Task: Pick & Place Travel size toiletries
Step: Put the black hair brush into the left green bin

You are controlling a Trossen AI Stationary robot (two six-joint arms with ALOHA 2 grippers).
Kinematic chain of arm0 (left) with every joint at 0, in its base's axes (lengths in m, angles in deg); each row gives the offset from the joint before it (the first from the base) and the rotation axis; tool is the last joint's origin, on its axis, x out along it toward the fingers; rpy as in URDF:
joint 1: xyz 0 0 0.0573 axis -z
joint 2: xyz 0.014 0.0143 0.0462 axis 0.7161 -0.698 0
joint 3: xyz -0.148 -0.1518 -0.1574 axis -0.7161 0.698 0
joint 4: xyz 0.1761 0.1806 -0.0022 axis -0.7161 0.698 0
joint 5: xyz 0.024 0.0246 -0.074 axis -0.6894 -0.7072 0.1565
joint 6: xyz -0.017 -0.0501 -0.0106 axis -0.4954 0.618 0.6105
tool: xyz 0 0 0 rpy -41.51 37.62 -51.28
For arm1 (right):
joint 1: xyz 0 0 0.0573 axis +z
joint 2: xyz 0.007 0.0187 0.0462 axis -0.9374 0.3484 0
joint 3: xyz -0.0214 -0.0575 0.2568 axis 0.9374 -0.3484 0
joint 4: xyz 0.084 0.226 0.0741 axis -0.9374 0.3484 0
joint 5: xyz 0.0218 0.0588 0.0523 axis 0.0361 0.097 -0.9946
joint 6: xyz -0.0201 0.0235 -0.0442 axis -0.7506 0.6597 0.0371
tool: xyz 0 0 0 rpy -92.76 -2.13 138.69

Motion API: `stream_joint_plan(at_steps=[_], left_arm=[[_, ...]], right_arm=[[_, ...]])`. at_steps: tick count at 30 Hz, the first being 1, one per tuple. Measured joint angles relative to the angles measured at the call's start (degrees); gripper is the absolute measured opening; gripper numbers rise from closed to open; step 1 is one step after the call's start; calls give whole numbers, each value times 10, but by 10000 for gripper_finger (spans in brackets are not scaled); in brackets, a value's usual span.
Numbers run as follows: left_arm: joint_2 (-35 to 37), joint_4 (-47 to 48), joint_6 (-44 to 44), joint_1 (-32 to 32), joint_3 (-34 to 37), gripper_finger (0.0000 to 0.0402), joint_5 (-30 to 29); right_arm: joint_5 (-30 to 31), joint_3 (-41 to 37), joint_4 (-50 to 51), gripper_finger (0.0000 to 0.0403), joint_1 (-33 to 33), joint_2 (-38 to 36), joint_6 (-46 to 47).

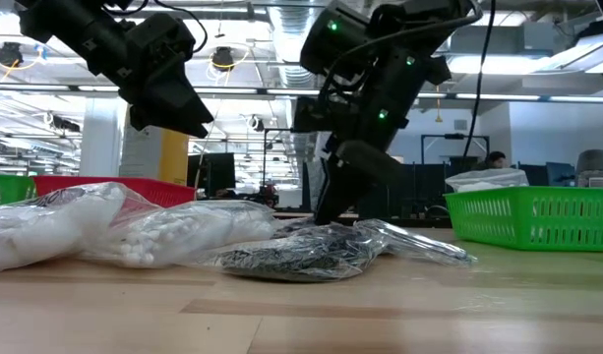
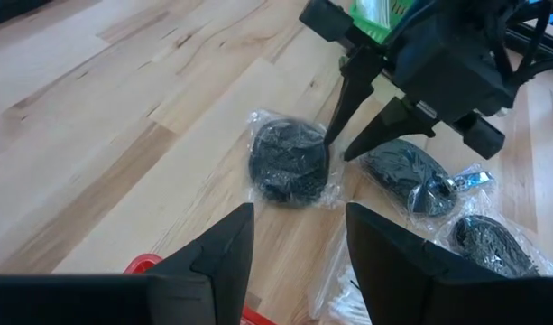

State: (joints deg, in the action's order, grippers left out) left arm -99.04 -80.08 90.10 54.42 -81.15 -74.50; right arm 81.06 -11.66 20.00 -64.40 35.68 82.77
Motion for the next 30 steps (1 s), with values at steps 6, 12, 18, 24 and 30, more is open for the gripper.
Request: stream_joint_plan(at_steps=[6, 12, 18, 24, 30], left_arm=[[0, -1, 0, 0, 0, 169, 0], [0, -2, 0, 0, 0, 169, 0], [0, -5, 0, 0, 0, 169, 0], [0, -6, 0, 0, 0, 169, 0], [0, -7, 0, 0, 0, 169, 0]], right_arm=[[0, -1, 2, 93, 0, 0, 0], [0, 0, -6, 93, 0, 12, 14], [16, 0, -6, 47, 0, 24, 15], [17, 0, -1, 5, 0, 22, 10], [17, 14, 26, 1, 1, 16, 5]])
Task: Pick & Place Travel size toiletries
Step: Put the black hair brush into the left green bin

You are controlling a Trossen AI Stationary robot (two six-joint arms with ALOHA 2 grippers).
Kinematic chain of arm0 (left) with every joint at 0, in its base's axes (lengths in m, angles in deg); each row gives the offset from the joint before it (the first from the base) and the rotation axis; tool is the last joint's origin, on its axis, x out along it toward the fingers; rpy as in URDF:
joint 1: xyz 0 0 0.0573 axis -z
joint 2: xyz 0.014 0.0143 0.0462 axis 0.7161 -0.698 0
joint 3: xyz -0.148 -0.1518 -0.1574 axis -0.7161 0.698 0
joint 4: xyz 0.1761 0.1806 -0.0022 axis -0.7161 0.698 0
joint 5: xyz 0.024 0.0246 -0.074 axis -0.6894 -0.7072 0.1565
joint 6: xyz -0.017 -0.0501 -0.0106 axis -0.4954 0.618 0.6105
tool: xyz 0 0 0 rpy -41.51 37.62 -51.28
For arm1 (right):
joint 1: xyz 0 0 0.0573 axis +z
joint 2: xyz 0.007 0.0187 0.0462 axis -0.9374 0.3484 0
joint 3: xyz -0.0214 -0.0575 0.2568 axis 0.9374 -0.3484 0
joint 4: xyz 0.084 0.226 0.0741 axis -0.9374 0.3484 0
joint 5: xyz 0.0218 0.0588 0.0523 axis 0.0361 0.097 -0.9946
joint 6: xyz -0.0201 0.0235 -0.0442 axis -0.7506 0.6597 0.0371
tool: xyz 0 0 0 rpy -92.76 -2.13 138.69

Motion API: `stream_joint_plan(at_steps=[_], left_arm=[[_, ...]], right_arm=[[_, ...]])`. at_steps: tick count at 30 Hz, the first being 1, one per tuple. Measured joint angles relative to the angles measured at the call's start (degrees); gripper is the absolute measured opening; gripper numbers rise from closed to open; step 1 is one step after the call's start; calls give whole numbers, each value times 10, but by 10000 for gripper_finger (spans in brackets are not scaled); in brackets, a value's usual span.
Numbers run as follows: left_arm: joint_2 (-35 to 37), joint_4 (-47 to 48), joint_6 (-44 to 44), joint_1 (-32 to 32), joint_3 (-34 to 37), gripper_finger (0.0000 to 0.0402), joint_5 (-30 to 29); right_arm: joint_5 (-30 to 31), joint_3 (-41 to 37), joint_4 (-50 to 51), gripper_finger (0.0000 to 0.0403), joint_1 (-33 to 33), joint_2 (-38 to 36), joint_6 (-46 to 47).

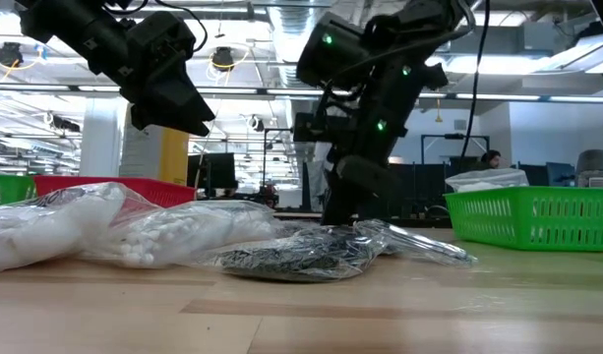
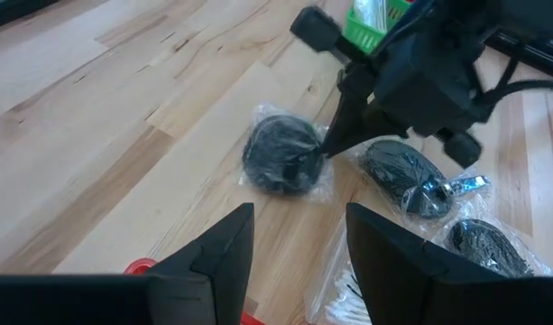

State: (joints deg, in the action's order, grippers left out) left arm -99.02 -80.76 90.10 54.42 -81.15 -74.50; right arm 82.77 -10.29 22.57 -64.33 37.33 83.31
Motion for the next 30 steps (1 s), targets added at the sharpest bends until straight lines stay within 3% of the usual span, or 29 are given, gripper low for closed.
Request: stream_joint_plan(at_steps=[7, 15, 23, 30], left_arm=[[0, -1, -8, 0, 0, 169, 0], [0, -7, -31, 0, 0, 169, 0], [0, -41, -143, 0, 1, 169, 0], [0, -119, -267, 0, 1, 169, 0]], right_arm=[[3, 38, 14, 0, 9, -20, -38], [41, 50, 34, 0, 10, -97, -64], [40, 51, 12, 0, 11, -169, -72], [39, 50, 6, 0, 11, -176, -72]])
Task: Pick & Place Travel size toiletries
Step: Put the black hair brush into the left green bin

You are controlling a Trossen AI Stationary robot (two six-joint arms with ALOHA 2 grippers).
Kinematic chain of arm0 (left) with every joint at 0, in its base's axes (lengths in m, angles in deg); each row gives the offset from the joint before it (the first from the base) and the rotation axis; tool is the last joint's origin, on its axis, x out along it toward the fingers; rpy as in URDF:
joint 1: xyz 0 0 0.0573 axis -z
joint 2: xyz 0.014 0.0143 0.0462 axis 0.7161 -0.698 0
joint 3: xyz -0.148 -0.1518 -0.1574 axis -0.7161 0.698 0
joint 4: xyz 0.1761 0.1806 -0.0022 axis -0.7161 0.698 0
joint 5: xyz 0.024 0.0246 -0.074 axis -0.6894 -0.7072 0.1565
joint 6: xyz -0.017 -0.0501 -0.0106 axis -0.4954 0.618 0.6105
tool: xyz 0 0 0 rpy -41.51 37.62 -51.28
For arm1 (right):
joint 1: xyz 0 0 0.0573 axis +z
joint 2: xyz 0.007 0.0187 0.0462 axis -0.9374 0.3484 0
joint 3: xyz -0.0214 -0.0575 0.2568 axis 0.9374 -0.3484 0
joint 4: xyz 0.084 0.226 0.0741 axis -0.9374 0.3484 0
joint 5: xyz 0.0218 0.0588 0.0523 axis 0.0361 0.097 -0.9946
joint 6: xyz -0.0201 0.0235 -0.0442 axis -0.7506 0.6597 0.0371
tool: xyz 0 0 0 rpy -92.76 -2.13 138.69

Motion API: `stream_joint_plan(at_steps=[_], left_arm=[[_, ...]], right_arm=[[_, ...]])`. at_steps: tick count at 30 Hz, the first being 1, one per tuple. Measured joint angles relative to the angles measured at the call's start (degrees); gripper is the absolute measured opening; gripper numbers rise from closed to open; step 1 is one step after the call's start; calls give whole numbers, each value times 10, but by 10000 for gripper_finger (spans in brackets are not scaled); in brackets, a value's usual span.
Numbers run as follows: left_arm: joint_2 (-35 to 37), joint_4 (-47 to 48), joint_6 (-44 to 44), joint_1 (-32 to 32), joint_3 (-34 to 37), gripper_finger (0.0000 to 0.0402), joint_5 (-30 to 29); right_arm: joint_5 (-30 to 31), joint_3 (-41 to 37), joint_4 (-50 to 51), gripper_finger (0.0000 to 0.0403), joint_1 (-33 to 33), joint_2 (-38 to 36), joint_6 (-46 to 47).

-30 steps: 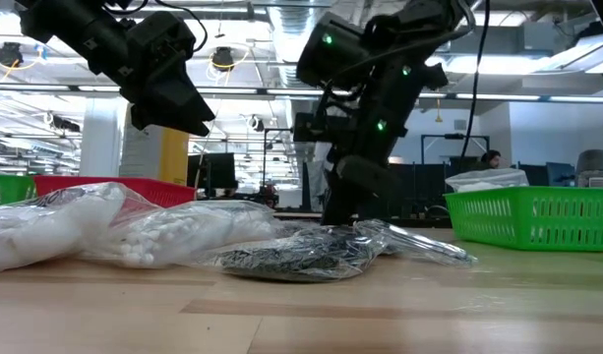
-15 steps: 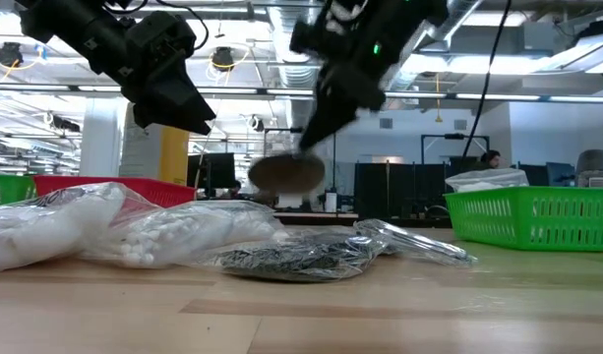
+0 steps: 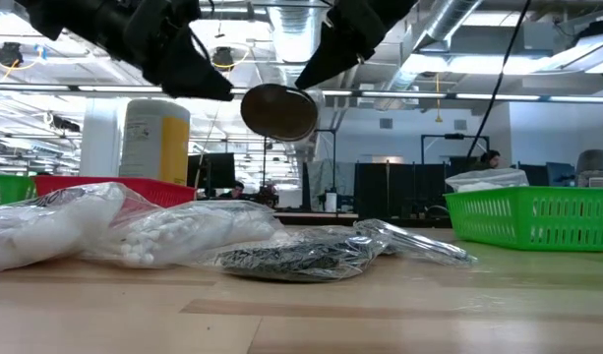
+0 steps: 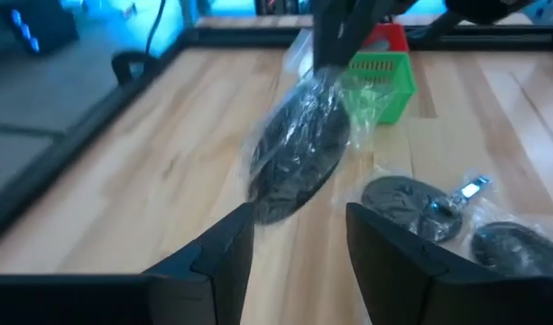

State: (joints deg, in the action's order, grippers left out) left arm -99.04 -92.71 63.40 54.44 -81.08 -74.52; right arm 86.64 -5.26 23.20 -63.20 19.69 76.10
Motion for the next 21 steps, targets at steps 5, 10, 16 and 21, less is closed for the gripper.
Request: stream_joint_plan(at_steps=[5, 10, 16, 21], left_arm=[[0, -21, -65, 0, 0, 169, 0], [-1, -28, -99, 0, 0, 169, 0], [-25, -53, -141, 0, 0, 169, -10], [-55, -89, -182, -1, 0, 169, -17]], right_arm=[[0, 0, -8, 0, 0, 4, 0], [0, 0, -24, 0, 0, 2, 0], [0, 8, -34, 0, -1, 2, 0], [-1, 21, -35, 0, -1, 2, 0]])
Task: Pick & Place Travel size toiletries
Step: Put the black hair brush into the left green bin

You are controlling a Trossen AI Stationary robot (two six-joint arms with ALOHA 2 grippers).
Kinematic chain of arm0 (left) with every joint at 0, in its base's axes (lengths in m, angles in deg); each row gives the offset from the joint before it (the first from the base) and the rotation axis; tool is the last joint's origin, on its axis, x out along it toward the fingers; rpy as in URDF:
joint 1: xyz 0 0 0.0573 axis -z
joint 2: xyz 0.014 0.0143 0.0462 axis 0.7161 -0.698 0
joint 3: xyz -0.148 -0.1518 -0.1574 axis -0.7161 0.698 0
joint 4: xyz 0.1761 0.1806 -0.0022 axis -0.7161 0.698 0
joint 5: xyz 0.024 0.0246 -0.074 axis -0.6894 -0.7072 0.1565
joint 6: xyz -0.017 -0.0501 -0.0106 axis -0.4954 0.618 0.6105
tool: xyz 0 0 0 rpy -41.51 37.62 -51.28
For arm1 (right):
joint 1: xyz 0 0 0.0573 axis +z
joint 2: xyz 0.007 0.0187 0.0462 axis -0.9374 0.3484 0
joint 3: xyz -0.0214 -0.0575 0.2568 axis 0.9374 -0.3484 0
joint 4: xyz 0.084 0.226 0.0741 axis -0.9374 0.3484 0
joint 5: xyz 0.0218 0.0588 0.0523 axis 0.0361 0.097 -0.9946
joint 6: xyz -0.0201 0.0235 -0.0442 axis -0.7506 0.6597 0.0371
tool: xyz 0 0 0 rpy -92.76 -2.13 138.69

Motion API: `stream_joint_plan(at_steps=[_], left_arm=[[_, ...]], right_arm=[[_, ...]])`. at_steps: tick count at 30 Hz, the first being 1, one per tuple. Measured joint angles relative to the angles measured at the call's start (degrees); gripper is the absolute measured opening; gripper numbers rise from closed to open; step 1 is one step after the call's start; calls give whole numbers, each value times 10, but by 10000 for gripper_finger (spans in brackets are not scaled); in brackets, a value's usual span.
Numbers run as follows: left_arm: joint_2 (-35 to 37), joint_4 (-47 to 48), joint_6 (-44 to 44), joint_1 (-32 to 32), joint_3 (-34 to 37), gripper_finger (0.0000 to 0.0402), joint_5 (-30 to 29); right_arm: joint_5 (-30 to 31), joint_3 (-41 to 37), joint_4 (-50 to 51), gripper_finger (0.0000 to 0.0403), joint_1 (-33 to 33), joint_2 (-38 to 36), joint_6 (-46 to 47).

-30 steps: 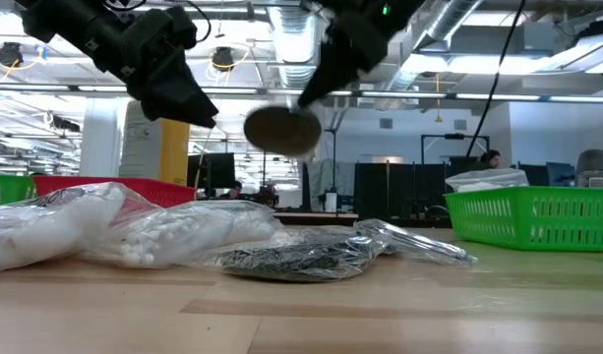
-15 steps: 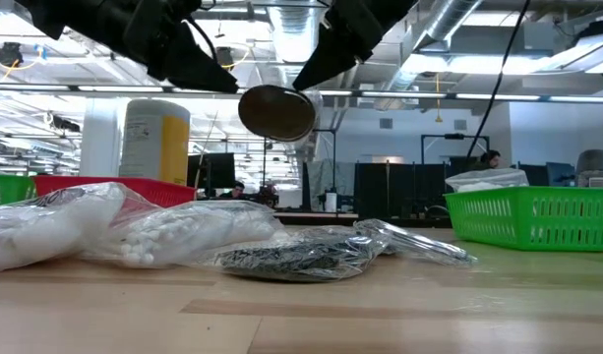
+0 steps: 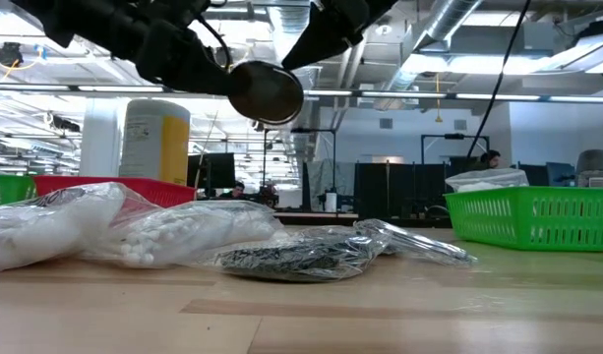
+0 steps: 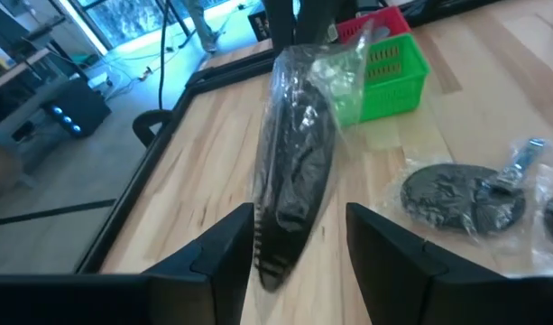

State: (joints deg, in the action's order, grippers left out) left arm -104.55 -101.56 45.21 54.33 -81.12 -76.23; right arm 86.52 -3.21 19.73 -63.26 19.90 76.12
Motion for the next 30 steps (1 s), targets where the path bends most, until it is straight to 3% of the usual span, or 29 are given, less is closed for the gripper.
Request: stream_joint_plan(at_steps=[10, 16, 23, 30], left_arm=[[-12, -27, -3, 0, 0, 159, -17], [-12, -27, -2, 0, 0, 114, -17], [-12, -26, 1, 0, 0, 22, -17], [-12, -23, 19, 1, 0, 26, -38]], right_arm=[[-10, 1, 4, 0, 0, 0, 2], [-10, 1, 4, 0, 0, 0, 6], [-10, 1, 3, 0, -2, 0, 5], [-10, 1, 6, 8, -5, 0, 6]])
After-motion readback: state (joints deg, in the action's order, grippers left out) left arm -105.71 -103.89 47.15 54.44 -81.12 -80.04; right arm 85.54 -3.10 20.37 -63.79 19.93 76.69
